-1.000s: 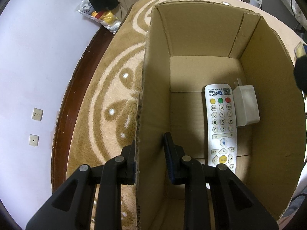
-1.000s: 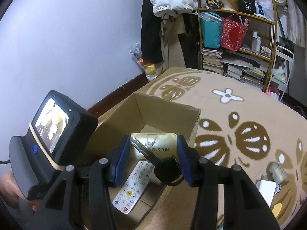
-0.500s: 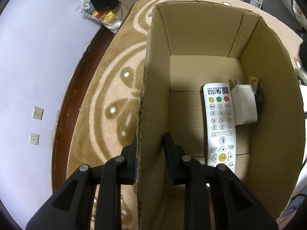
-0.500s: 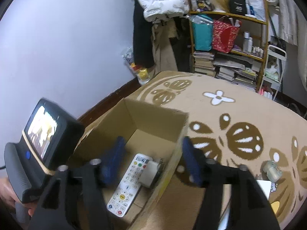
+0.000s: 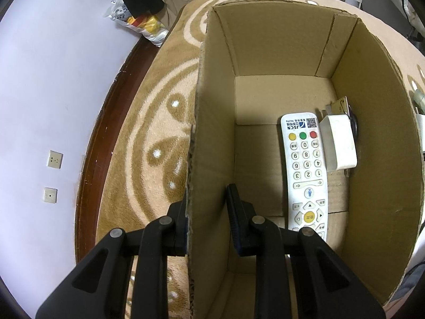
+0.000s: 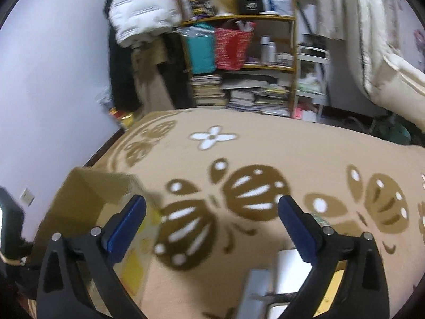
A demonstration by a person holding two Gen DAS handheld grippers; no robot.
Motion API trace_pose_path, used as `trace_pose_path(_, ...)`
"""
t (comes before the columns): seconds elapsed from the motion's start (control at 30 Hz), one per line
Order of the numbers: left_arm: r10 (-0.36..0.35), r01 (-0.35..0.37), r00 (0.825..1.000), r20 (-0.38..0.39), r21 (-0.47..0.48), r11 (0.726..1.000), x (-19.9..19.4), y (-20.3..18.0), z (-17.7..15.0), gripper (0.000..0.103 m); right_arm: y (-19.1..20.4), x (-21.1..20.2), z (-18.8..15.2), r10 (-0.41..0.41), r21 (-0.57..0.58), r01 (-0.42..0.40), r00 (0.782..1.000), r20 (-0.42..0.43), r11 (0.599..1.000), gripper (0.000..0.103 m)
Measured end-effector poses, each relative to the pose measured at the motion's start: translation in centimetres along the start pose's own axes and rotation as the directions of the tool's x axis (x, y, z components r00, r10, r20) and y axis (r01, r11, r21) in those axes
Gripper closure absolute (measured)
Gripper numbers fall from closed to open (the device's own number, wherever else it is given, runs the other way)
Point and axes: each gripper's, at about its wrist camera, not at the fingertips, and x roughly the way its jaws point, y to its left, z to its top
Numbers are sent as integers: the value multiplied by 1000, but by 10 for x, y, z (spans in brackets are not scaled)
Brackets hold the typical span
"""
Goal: Organize rigid objects
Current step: 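Grasp the pale green cartoon-printed case with the right tool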
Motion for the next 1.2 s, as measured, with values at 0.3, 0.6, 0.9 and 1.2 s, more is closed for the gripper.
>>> trace_pose_path(0.3, 5, -5, 1000, -2, 7, 1000, -1, -3, -2, 81, -72, 29, -3, -62, 153, 75, 994, -89, 985, 0)
trace_pose_path(0.6, 8, -8, 1000, -15, 14, 1000, 2, -4, 0, 80, -123, 64, -30, -96, 288, 157, 972, -213, 945, 0)
trace_pose_path(0.9, 20, -19, 1000, -15, 26, 999, 4, -8, 0, 80, -136, 80, -42, -45, 356, 139, 965, -258, 924, 0)
trace_pose_path(1.2, 15, -15, 1000, -17, 22, 1000, 4, -7, 1, 80, -138, 82, -47, -76, 319, 172, 954, -291, 932, 37)
